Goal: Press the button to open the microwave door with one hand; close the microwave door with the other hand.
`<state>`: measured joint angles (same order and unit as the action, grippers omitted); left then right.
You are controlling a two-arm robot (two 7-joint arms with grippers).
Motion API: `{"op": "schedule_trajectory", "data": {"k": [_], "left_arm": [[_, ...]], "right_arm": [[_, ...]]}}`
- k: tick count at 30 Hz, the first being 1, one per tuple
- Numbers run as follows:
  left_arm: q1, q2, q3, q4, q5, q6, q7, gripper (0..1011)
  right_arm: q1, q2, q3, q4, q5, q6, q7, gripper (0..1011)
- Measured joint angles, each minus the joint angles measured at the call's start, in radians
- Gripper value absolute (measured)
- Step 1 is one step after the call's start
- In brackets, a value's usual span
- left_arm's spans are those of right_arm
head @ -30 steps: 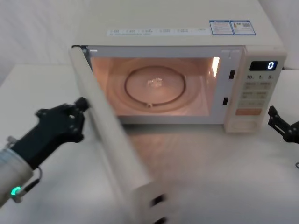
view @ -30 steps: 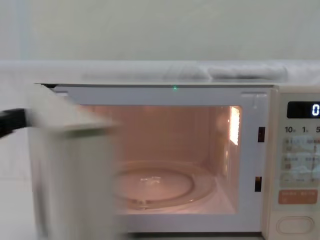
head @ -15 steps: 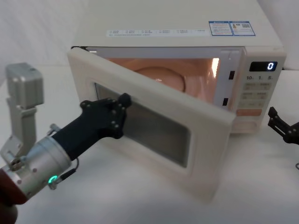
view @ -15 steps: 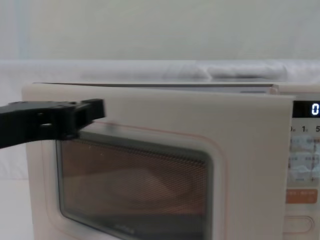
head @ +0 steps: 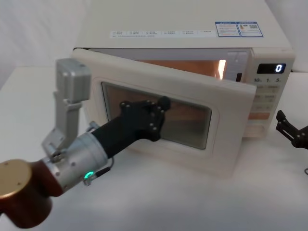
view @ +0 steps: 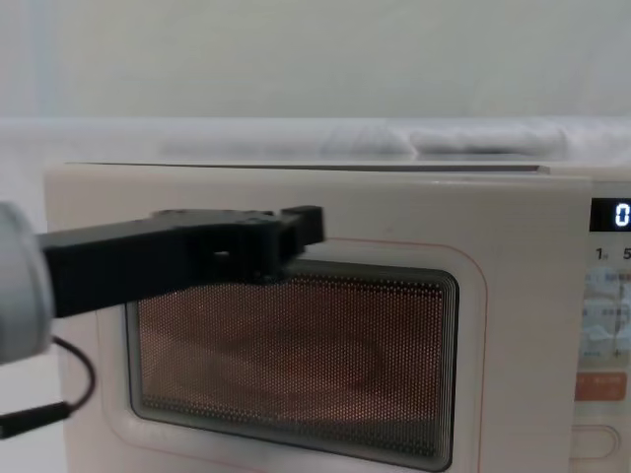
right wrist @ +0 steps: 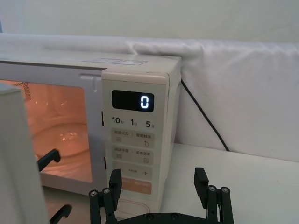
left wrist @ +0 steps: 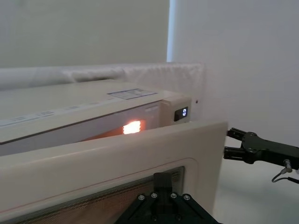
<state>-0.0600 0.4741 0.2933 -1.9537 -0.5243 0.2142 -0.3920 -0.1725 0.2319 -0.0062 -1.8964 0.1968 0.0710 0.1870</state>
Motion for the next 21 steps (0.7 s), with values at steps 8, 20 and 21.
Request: {"op": "schedule_trajectory", "data": {"k": [8,20,21], "left_arm": [[-0.077,-0.018,0.066,0.055,0.001,0.004,-0.003,0],[-0.185,-0.043,0.160,0.131,-0.002,0.009,-0.012,0],[-0.192,-0.046,0.165,0.137,-0.004,0.008,-0.013,0]], "right_arm": [[0.000,0.000,0.000,0.000,0.000,0.000,0.000,1002],[0.000,0.000,0.000,0.000,0.000,0.000,0.000,1002],[0.000,0.000,0.000,0.000,0.000,0.000,0.000,1002]]}}
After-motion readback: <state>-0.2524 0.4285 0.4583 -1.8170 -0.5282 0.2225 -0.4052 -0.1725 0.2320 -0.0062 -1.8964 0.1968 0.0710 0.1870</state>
